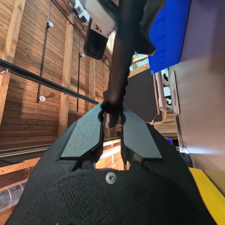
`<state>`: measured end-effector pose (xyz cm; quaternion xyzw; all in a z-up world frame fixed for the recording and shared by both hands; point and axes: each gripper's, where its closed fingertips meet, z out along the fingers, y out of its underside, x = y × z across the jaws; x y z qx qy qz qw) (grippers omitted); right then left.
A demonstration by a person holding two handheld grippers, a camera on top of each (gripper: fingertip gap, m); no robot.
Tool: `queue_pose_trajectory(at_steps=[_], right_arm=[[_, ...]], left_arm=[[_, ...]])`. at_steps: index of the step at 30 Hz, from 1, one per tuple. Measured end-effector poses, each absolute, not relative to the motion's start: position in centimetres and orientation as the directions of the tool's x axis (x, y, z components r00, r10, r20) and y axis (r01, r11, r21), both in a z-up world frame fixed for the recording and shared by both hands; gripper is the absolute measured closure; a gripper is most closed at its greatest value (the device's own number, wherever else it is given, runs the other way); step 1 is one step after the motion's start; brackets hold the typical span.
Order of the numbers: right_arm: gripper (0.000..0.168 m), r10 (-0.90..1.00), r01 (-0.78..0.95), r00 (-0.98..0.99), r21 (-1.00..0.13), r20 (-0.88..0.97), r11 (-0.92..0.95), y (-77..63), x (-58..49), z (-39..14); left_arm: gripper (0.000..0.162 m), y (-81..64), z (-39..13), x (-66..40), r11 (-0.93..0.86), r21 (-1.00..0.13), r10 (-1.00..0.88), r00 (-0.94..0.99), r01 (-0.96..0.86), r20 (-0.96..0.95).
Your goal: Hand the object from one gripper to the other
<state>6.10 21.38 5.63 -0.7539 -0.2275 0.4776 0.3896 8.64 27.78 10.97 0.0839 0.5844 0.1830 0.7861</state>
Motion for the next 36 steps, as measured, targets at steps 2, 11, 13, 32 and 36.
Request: queue_pose_trajectory(at_steps=[2,11,13,32,36], right_arm=[[0.140,0.696,-0.011,0.498,-0.807,-0.516,-0.590,22.3,6.1,4.8],[0.146,0.709,0.019,0.601,-0.881,-0.368,-0.473,23.8,6.7,5.4],[0.146,0.714,0.031,0.619,-0.897,-0.329,-0.440,23.8,6.7,5.9],[0.146,0.458,0.648,0.605,-0.737,0.651,0.191,22.4,7.2,11.2],[0.147,0.452,0.729,0.530,-0.658,0.718,0.191,22.9,6.9,9.3]], left_arm=[[0.138,28.4,11.2,8.7,0.904,0.362,0.413,0.249,-0.228,-0.876],[0.119,29.6,12.4,8.3,0.970,0.131,0.190,0.301,-0.205,-0.934],[0.112,29.4,12.7,7.9,0.983,0.067,0.116,0.292,-0.171,-0.949],[0.107,20.6,15.4,5.5,-0.031,-0.980,-0.824,-0.560,0.196,-0.086],[0.130,19.5,14.7,5.8,0.166,-0.951,-0.824,-0.492,0.262,-0.280]])
